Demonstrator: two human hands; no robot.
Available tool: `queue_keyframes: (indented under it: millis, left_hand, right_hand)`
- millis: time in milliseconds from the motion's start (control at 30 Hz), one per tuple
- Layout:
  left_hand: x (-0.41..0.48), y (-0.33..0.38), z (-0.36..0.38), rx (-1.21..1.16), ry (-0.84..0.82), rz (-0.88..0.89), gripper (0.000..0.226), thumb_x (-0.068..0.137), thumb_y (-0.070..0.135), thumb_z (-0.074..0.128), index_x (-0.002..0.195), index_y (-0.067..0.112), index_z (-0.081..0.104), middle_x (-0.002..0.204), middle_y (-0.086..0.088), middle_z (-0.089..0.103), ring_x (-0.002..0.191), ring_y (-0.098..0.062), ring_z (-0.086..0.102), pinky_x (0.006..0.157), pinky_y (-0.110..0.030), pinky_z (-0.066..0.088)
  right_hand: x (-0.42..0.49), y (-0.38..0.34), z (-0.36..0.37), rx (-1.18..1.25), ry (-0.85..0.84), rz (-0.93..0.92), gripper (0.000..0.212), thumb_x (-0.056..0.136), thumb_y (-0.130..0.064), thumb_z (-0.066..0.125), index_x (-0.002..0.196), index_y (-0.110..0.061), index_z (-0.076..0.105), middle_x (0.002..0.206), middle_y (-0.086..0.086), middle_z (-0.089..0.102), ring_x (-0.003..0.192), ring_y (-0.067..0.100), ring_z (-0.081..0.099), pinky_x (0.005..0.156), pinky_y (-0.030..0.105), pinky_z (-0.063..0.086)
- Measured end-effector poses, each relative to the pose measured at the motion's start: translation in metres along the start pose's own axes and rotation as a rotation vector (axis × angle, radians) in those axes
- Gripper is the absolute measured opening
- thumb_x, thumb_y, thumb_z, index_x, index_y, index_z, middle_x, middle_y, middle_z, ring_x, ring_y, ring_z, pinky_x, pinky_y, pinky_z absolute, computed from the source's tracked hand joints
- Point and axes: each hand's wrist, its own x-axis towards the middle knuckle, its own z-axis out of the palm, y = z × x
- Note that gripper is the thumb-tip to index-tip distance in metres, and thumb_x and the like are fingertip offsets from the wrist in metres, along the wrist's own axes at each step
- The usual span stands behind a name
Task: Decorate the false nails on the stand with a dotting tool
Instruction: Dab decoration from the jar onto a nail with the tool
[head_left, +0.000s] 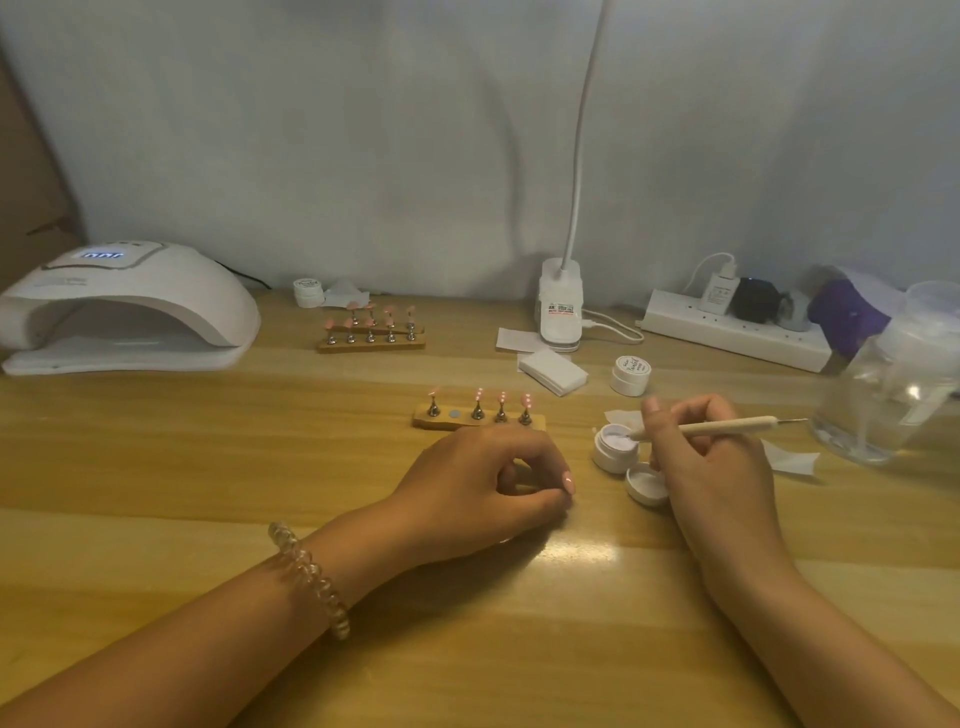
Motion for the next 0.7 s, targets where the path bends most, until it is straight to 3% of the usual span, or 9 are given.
queue_keyframes:
  millis: [100,233,333,467,600,700]
  left_hand:
    - [-0.0010,0.0021,0.0007,0.027,-0.004,0.000,0.006,0.084,0.038,0.071,0.088,0.041,0.068,0.086,0.032,0.060,0.066,-0.004,0.049,0.063,-0.029,0.044]
    - [-0.0017,0.0016,0.0011,0.029,0.025,-0.008,0.007,0.085,0.034,0.072,0.088,0.038,0.067,0.090,0.024,0.063,0.064,-0.005,0.050,0.064,-0.030,0.046]
    - [-0.0015,0.0011,0.0015,0.031,0.042,-0.006,0.009,0.085,0.032,0.072,0.086,0.039,0.066,0.093,0.020,0.065,0.063,-0.004,0.051,0.063,-0.027,0.043]
    - [-0.0014,0.0005,0.0008,0.008,0.046,0.000,0.011,0.086,0.029,0.072,0.085,0.039,0.066,0.093,0.022,0.067,0.061,-0.004,0.051,0.061,-0.026,0.041]
    - [-0.0010,0.0001,0.0005,-0.043,0.043,0.001,0.006,0.086,0.028,0.074,0.088,0.033,0.072,0.093,0.019,0.069,0.060,-0.005,0.049,0.062,-0.030,0.044]
    - [-0.0013,0.0002,0.0001,-0.071,0.043,-0.005,0.006,0.085,0.027,0.076,0.088,0.032,0.074,0.088,0.023,0.066,0.059,-0.004,0.047,0.063,-0.031,0.044]
  right_hand:
    - [-0.0010,-0.0015,0.0001,-0.025,-0.012,-0.009,0.029,0.093,-0.041,0.062,0.076,-0.019,0.055,0.070,-0.001,0.067,0.059,0.003,0.058,0.049,0.013,0.039]
    - [-0.0023,-0.0036,0.0004,-0.047,-0.020,-0.010,0.028,0.093,-0.042,0.061,0.078,-0.019,0.055,0.072,0.000,0.068,0.066,0.011,0.062,0.057,0.029,0.045]
    - [-0.0014,-0.0038,0.0003,-0.031,-0.008,-0.004,0.028,0.094,-0.041,0.061,0.077,-0.020,0.054,0.072,-0.001,0.068,0.062,0.005,0.060,0.053,0.022,0.039]
    - [-0.0018,-0.0031,0.0011,-0.062,-0.026,-0.014,0.028,0.094,-0.040,0.061,0.077,-0.019,0.054,0.073,0.001,0.067,0.067,0.012,0.062,0.057,0.027,0.043]
    - [0.0002,-0.0021,-0.0004,-0.026,-0.004,0.007,0.026,0.094,-0.040,0.061,0.080,-0.018,0.055,0.073,0.000,0.065,0.060,-0.001,0.057,0.050,0.011,0.038]
    - [-0.0013,-0.0021,0.0000,-0.039,-0.020,0.008,0.027,0.094,-0.040,0.062,0.079,-0.018,0.055,0.074,0.001,0.066,0.067,0.010,0.061,0.056,0.025,0.040]
